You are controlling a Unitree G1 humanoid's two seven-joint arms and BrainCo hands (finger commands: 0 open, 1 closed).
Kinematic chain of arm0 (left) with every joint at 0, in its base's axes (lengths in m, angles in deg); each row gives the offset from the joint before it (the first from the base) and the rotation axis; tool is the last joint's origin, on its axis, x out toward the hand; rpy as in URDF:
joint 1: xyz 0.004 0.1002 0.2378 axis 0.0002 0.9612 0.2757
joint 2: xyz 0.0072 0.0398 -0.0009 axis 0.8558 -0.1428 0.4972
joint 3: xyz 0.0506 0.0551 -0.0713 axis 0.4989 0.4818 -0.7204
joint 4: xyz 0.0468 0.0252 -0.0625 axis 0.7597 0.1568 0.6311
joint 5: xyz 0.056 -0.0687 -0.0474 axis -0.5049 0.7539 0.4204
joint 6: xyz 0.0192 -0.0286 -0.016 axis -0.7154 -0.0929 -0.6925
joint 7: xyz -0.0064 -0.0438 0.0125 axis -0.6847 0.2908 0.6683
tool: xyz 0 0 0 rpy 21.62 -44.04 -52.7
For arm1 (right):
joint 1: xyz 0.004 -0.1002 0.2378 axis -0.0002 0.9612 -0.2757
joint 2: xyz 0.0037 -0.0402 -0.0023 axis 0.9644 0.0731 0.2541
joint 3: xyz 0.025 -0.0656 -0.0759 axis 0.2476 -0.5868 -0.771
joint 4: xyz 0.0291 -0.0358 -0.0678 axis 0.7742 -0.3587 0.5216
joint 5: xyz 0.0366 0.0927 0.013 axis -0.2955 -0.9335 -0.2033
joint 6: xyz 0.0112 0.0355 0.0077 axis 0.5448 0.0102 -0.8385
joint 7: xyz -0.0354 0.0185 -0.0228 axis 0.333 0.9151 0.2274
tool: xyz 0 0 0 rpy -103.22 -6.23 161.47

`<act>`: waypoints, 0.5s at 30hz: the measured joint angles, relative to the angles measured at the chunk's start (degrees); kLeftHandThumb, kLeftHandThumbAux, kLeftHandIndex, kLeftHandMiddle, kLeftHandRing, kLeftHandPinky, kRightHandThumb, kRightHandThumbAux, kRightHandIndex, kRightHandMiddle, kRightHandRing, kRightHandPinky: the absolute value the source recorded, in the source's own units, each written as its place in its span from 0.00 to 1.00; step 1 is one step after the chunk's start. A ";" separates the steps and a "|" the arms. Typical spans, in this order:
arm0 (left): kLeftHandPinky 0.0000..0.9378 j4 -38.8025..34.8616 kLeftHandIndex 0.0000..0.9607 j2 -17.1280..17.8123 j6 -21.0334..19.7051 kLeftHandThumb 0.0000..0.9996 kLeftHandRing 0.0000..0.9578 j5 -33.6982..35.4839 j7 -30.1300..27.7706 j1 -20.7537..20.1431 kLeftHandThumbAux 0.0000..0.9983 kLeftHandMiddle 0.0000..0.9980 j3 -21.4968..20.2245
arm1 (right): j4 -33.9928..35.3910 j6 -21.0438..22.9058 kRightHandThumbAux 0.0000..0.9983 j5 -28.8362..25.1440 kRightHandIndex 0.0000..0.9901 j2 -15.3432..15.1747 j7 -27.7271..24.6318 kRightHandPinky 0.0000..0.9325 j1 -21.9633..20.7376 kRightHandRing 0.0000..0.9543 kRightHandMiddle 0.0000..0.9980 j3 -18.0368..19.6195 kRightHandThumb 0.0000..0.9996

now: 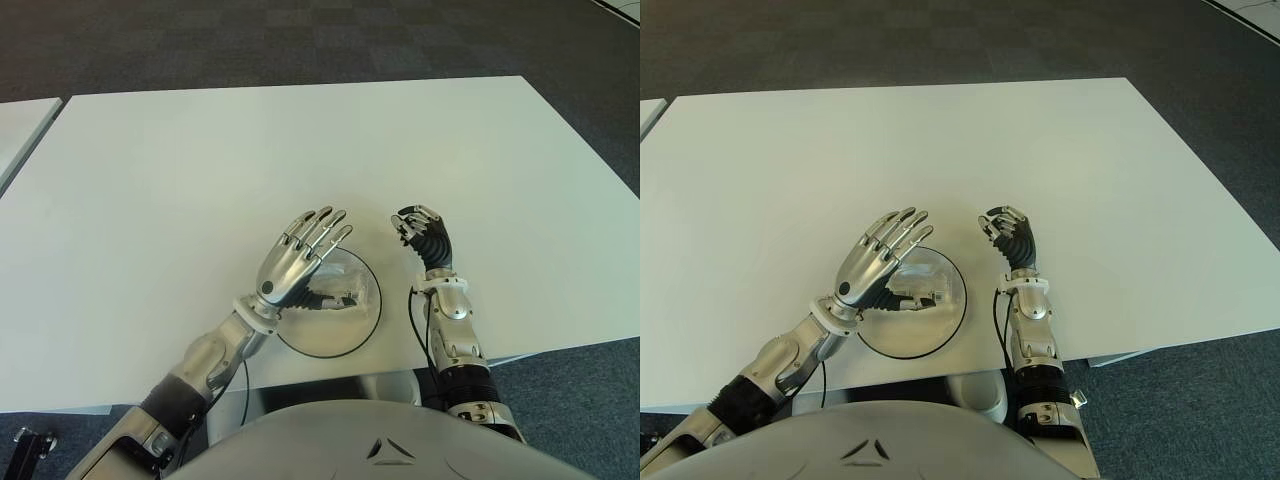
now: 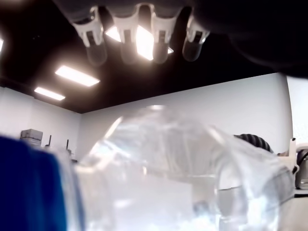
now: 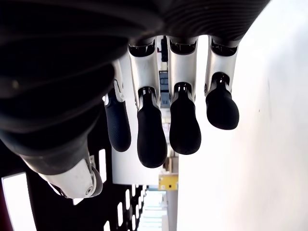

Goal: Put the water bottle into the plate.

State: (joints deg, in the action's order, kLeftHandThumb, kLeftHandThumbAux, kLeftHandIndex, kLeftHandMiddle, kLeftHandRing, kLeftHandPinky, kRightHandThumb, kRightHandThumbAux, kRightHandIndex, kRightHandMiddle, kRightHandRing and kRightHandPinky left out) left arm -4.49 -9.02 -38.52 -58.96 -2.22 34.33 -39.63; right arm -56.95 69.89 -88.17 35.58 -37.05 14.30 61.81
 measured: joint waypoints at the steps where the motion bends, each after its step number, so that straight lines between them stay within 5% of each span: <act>1: 0.12 0.52 0.02 -0.47 1.57 0.04 0.17 1.43 1.87 -0.03 0.33 0.17 -0.39 | 0.06 0.00 0.72 0.00 0.44 0.00 0.00 0.79 0.01 0.75 0.70 0.01 0.71; 3: 0.06 1.07 0.01 -2.66 5.15 0.02 0.07 6.03 5.59 -0.16 0.45 0.07 -1.92 | 0.14 0.00 0.73 0.02 0.44 -0.04 0.01 0.80 0.04 0.75 0.70 0.04 0.71; 9: 0.01 2.17 0.00 -11.60 12.73 0.00 0.01 19.27 11.88 -1.62 0.52 0.01 -7.25 | 0.30 -0.03 0.73 0.04 0.44 0.00 -0.04 0.80 0.02 0.75 0.70 -0.11 0.71; 15: 0.00 1.36 0.00 -13.24 16.43 0.04 0.00 25.48 9.75 0.10 0.53 0.00 -10.33 | 0.64 -0.02 0.73 0.12 0.44 -0.02 0.05 0.80 0.17 0.75 0.70 -0.34 0.71</act>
State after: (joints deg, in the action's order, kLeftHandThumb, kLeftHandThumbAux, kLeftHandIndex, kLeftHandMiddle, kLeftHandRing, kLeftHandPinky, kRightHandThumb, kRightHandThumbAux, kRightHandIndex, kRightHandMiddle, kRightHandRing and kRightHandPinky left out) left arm -3.13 -22.26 -22.09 -33.48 7.52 34.43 -49.96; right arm -56.31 69.87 -88.05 35.56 -36.99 14.48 61.47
